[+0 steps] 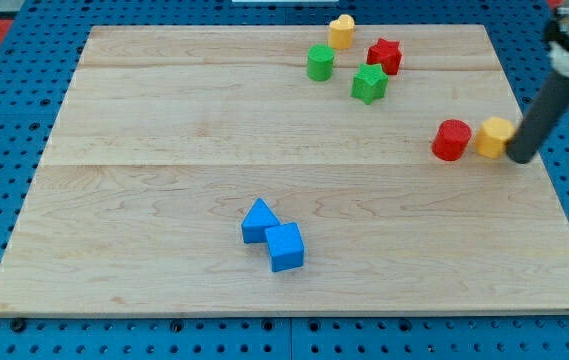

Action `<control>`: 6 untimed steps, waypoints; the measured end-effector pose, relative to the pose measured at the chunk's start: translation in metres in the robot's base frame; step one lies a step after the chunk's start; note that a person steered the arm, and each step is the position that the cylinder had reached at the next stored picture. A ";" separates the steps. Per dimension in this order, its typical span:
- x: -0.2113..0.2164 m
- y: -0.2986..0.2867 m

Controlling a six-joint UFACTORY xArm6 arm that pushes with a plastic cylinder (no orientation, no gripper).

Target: Move the red circle yellow hexagon diagonal to each other

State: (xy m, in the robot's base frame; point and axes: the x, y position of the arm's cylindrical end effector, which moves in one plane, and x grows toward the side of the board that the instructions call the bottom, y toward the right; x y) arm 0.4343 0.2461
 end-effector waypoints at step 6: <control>-0.016 -0.182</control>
